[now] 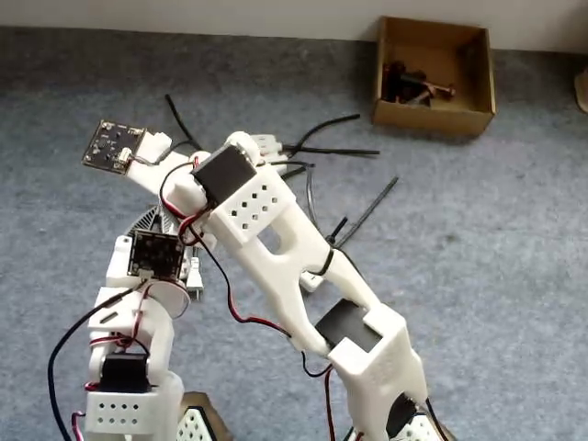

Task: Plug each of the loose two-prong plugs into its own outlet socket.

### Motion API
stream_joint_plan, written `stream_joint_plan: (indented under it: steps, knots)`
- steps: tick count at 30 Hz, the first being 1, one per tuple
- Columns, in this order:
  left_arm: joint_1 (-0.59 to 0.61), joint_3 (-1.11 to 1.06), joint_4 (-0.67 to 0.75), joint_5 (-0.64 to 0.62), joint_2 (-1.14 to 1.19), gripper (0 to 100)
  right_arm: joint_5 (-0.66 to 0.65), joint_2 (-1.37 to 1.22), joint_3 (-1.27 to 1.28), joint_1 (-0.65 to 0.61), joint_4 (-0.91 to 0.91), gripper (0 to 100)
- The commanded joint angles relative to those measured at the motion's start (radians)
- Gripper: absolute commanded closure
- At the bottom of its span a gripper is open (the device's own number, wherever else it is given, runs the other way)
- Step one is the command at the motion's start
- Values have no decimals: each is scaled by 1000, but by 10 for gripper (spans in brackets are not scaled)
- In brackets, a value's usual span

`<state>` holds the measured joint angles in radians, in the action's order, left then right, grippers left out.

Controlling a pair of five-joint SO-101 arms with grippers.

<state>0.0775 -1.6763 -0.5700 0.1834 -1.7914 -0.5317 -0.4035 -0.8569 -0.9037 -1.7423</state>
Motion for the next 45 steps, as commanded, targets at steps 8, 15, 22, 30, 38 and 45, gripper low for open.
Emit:
stream_joint_plan:
  steps: [8,15,22,30,38,45]
  knots:
    - [120,-19,64,-127,-13,993,-34,73,-59,114,1,993]
    - [119,-19,58,-127,-7,993,-37,81,-59,236,-19,993]
    - [120,-19,-8,-34,-10,993,-89,81,-19,282,-22,993]
    - [120,-19,-21,-28,-12,993,-124,91,70,308,-22,993]
    - [125,-19,-21,-28,-12,993,-235,277,246,338,-22,993]
    - [153,-19,-15,-29,-12,993,-388,418,453,390,-22,993]
